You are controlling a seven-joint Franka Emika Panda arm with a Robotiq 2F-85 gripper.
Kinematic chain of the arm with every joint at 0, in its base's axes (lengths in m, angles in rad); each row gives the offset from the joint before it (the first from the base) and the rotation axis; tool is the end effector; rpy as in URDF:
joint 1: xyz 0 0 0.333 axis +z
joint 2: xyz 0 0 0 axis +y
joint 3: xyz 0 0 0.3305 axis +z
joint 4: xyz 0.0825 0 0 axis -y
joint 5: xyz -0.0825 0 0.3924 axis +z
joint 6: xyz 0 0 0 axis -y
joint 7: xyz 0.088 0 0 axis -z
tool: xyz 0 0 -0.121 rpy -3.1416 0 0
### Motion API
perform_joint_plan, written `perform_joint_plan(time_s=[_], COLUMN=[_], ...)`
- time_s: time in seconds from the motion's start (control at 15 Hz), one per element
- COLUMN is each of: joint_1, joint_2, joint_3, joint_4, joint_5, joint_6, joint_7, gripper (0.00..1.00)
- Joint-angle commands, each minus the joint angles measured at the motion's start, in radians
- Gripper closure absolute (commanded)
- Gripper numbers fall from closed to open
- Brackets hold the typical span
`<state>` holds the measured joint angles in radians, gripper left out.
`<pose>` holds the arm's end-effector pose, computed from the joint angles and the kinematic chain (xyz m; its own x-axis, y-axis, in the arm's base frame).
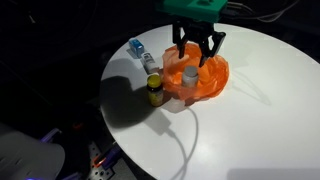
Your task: Lift the white bottle and put it in the plastic
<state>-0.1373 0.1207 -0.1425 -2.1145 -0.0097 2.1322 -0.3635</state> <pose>0.5350 -0.1535 0.3454 0.9906 0.0895 -0.1039 0.0886 -0.9960 -0.0130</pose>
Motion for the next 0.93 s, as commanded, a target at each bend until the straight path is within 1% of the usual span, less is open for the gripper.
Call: perform_joint_plan(time_s=[0.0,0.2,0.53,0.67,0.73,0.8,0.87], joint_1=[0.005,0.015,0.029,0.033,0.035,0.034,0.036], joint_2=[-0.094,-0.157,-0.239,-0.26,-0.267,-0.234,-0.241], joint_3=[0.02,0.029,0.033,0.031,0.029,0.026,0.026], joint_4=[-0.032,-0.039,-0.028,-0.028,-0.03,-0.012,-0.013], joint_5=[-0.024,-0.016,-0.01,-0.003,0.01,-0.001,-0.001], joint_6=[-0.048,-0.124,-0.286,-0.331,-0.357,-0.324,-0.34], joint_7=[-0.005,0.0,0.037,0.035,0.012,0.013,0.013], gripper=[0.0,0.0,0.0,0.0,0.0,0.0,0.0])
